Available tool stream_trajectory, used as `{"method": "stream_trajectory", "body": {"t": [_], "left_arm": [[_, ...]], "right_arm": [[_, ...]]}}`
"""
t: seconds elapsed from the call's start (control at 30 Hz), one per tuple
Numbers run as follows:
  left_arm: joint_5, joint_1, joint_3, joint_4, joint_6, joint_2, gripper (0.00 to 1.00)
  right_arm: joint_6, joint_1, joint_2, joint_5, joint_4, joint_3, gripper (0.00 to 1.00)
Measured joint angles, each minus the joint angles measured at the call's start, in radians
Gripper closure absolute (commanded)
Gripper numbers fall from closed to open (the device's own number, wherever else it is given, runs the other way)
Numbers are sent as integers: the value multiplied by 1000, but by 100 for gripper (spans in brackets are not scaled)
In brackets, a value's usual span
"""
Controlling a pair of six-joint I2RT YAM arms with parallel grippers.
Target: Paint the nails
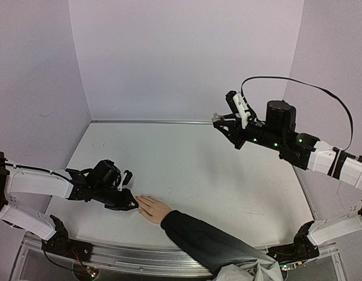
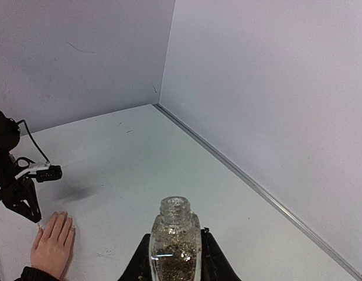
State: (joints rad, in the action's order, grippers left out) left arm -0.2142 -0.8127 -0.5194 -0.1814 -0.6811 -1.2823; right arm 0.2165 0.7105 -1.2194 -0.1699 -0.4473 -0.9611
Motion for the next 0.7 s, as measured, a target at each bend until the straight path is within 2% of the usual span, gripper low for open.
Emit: {"method": "stream_trajectory", "body": {"t": [0.7], "left_arm": [[36, 0, 0, 0, -1, 0, 100]], "right_arm": [[0, 0, -9, 0, 0, 0, 100]]}}
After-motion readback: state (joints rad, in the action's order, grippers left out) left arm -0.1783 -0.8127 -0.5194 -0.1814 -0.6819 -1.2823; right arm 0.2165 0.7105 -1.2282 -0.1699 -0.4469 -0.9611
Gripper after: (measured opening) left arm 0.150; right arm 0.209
